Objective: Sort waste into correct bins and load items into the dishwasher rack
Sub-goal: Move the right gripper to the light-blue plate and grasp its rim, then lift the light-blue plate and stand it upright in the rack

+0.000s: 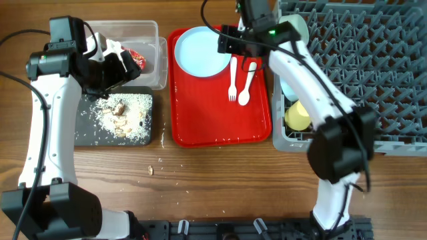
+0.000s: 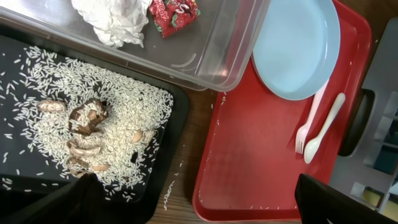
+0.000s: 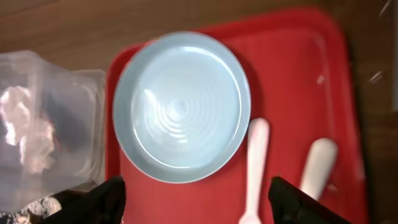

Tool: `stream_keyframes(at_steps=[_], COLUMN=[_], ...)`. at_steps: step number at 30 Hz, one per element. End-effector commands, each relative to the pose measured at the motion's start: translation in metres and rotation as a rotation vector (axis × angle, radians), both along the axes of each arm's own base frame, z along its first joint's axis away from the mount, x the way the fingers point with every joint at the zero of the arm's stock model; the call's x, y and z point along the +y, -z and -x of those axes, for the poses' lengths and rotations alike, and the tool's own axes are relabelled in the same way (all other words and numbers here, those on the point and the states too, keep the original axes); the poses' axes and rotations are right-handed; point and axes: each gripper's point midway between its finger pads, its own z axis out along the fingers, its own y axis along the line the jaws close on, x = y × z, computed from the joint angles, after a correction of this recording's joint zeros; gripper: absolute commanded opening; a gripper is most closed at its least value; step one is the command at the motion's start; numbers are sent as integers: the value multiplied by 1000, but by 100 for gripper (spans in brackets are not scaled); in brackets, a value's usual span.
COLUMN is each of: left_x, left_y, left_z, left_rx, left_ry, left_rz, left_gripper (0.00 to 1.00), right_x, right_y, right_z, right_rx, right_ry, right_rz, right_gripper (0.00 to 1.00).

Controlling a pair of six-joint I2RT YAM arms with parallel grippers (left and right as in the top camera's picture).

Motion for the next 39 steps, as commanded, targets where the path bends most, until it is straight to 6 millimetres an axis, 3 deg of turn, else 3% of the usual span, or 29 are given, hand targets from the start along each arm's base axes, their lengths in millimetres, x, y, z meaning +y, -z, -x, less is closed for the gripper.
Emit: stream_keyframes(at_steps=[1, 6, 13, 21, 23, 27, 34, 38, 39], left_x=[2, 2, 2, 2, 2, 2, 2, 2, 2], left_y=[-11, -11, -11, -11, -11, -11, -11, -11, -11], left_z=[-1, -1, -1, -1, -1, -1, -1, -1, -1], left_rx=[-33, -33, -33, -33, -33, -33, -33, -33, -33], left_ry=[0, 0, 0, 0, 0, 0, 0, 0, 0], left_rz=[-13, -13, -13, -13, -13, -13, -13, -13, -13], left_gripper=[100, 100, 100, 100, 100, 100, 100, 100, 100], right_x=[21, 43, 45, 40, 38, 36, 37, 29, 25], right_y=[71, 109, 146, 147, 148, 151, 145, 116, 98], right_z=[12, 22, 33, 28, 31, 39, 47, 36, 31], right_rx=[195, 267, 363, 358, 369, 405, 431, 343, 299], right_ry=[71, 105, 186, 242, 243, 239, 175, 88, 60], right_rz=[-70, -85, -82, -81, -75, -62, -70, -54, -53], right_gripper=[68, 59, 48, 37, 21, 5, 4, 4, 4])
